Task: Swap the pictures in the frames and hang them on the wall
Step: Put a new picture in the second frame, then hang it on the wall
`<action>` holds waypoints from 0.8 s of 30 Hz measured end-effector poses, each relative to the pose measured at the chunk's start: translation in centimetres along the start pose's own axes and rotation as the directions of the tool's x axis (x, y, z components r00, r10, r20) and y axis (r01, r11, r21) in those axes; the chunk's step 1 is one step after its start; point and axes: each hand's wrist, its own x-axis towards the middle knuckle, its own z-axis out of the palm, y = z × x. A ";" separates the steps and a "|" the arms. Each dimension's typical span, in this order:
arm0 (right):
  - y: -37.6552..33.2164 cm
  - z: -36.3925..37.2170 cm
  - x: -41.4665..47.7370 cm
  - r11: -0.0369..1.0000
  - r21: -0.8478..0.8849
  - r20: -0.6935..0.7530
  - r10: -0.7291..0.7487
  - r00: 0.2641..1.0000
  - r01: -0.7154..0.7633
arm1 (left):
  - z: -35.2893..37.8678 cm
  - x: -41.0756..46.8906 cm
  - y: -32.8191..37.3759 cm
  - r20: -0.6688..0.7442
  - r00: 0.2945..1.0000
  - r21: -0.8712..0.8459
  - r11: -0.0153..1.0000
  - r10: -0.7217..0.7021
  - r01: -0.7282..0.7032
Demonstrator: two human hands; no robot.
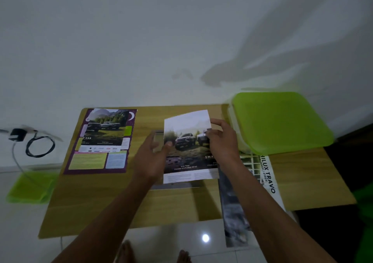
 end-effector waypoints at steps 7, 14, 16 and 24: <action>6.1 -4.6 -1.6 0.998 -0.055 -0.030 0.039 0.999 -0.040 | 4.3 -1.0 -2.8 0.205 0.976 -0.101 0.990 -0.078 0.100; 13.5 -10.5 -2.6 0.947 -0.272 -0.087 0.154 0.984 -0.172 | 11.7 -4.1 -4.3 0.321 0.947 0.054 0.998 -0.029 0.012; 15.1 -12.0 -2.5 0.915 -0.361 -0.118 0.145 0.982 -0.179 | 14.0 -4.9 -4.8 0.350 0.936 0.080 0.997 -0.030 0.002; 17.4 -14.5 -0.8 0.822 -0.556 -0.145 0.050 0.988 -0.123 | 19.4 -5.1 -4.9 0.363 0.921 0.404 0.866 0.144 -0.295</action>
